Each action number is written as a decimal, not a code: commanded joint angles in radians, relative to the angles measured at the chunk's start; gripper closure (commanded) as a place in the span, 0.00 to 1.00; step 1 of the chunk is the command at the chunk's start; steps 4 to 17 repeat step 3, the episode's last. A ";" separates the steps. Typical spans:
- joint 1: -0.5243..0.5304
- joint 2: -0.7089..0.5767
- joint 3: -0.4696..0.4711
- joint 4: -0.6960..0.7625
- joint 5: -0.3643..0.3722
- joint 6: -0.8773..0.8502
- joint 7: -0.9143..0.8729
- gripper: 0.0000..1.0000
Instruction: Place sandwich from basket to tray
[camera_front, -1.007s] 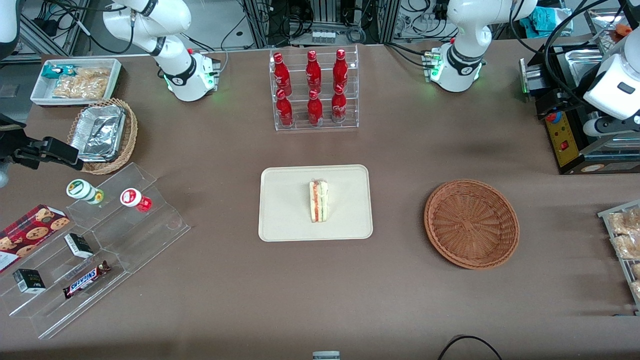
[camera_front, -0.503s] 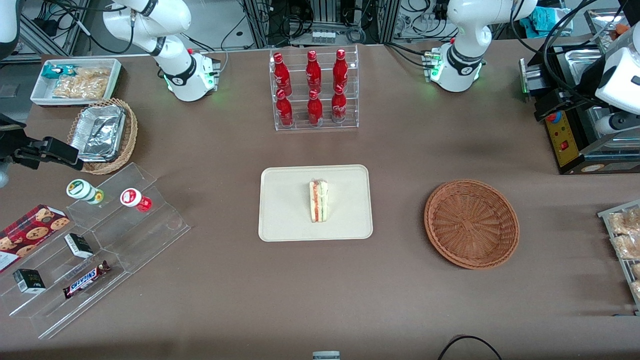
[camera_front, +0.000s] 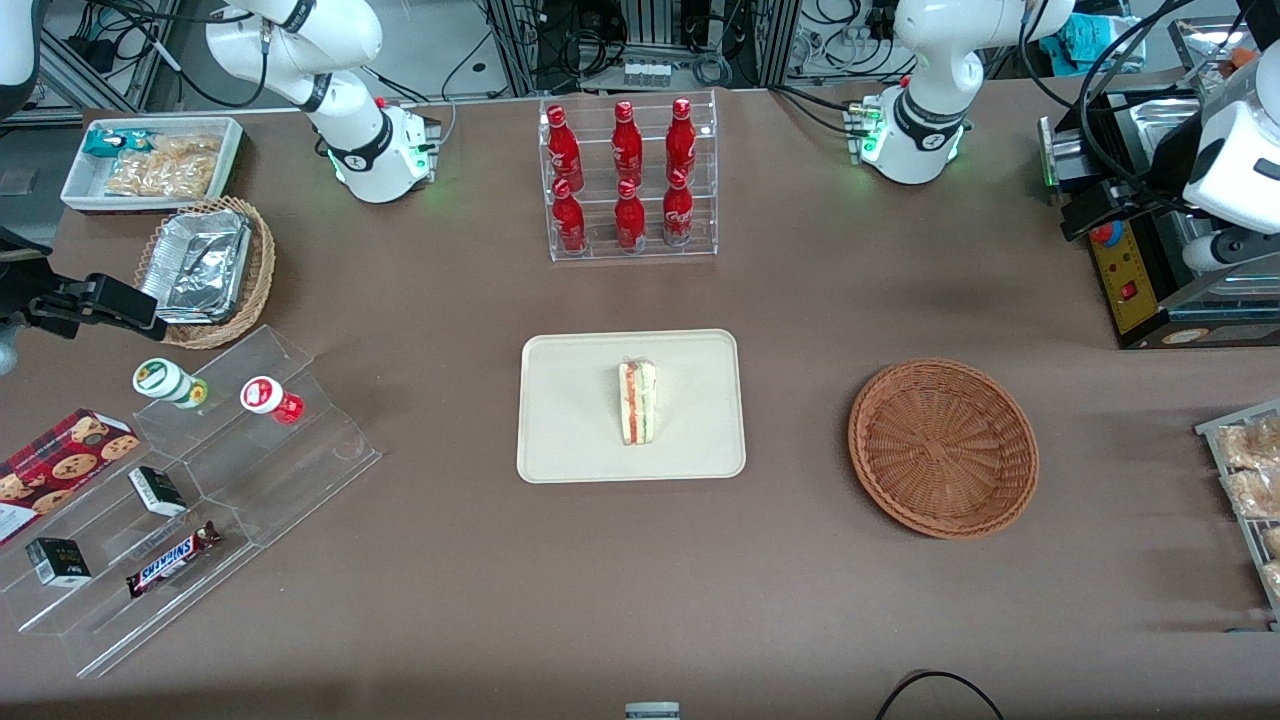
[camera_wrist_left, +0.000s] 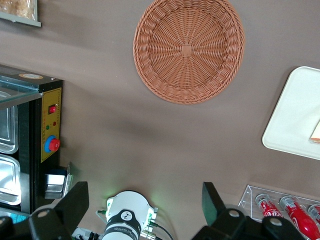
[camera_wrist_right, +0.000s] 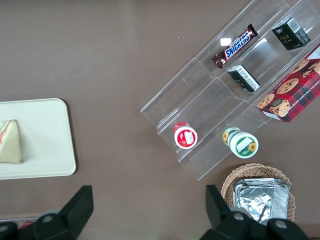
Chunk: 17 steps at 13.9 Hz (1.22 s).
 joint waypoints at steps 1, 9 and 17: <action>-0.003 0.014 -0.003 0.033 -0.009 -0.029 -0.021 0.00; -0.003 0.014 -0.003 0.033 -0.009 -0.029 -0.021 0.00; -0.003 0.014 -0.003 0.033 -0.009 -0.029 -0.021 0.00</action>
